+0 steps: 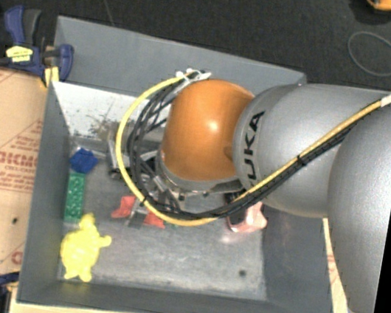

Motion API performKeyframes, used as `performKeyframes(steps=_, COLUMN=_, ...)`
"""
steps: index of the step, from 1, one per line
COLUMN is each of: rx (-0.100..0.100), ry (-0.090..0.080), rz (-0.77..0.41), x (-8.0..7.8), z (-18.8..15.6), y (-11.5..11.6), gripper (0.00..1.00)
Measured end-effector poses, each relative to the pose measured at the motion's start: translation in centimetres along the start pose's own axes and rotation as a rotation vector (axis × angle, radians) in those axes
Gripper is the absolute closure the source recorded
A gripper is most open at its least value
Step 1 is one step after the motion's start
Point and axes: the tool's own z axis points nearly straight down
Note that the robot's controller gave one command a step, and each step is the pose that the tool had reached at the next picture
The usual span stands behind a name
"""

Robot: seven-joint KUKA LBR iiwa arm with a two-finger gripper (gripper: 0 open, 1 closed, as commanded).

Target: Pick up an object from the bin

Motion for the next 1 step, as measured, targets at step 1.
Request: performKeyframes(steps=1, rx=-0.001, ry=-0.004, rz=0.019, x=-0.32, z=-8.51, y=0.93, gripper=1.0)
